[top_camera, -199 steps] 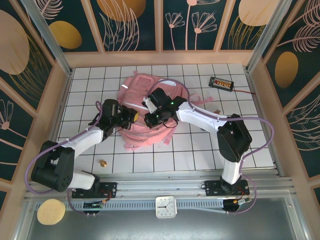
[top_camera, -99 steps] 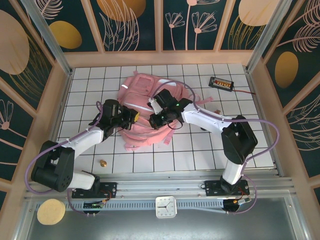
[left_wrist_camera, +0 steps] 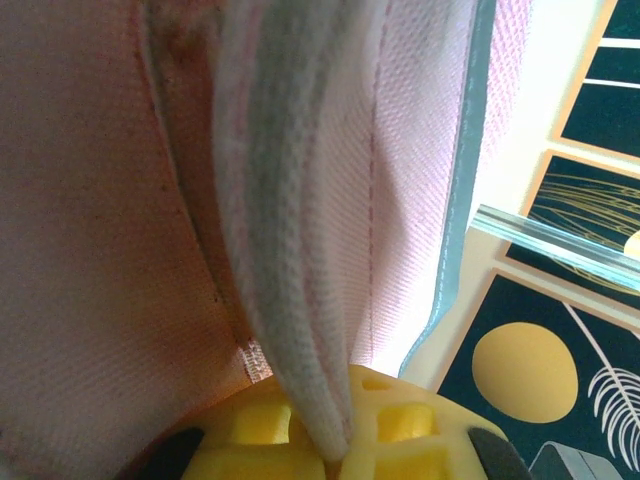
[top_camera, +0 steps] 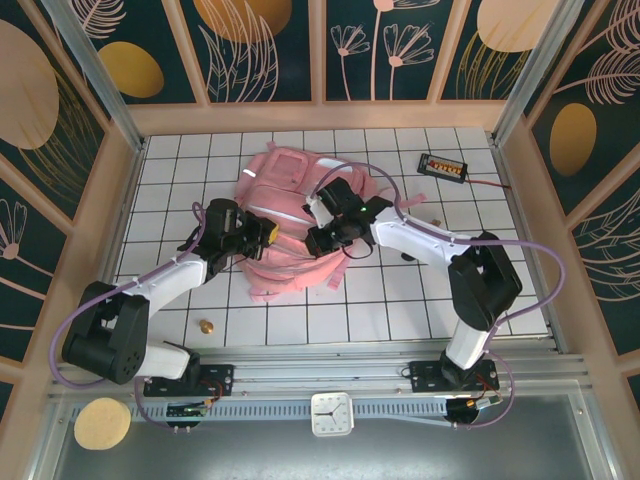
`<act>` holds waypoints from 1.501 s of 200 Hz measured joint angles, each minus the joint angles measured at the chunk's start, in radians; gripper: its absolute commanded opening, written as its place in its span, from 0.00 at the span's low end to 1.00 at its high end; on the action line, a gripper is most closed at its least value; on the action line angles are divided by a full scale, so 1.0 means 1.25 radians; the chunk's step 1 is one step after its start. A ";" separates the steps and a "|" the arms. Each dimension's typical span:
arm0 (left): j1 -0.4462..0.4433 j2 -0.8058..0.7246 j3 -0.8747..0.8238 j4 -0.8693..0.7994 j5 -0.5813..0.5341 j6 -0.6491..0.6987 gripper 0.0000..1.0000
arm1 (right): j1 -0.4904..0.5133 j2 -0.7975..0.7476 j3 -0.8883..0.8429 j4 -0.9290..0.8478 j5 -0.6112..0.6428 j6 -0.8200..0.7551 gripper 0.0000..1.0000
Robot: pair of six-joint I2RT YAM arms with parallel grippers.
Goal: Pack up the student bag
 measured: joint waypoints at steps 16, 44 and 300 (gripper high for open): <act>0.000 -0.003 0.000 -0.001 0.000 0.006 0.00 | -0.002 -0.003 -0.003 0.000 -0.002 0.000 0.00; 0.000 -0.006 0.000 -0.003 0.001 0.016 0.02 | -0.003 -0.005 -0.004 0.001 -0.004 0.000 0.00; -0.045 -0.025 0.022 -0.023 -0.001 0.011 0.44 | 0.023 0.038 0.092 -0.055 -0.003 -0.002 0.00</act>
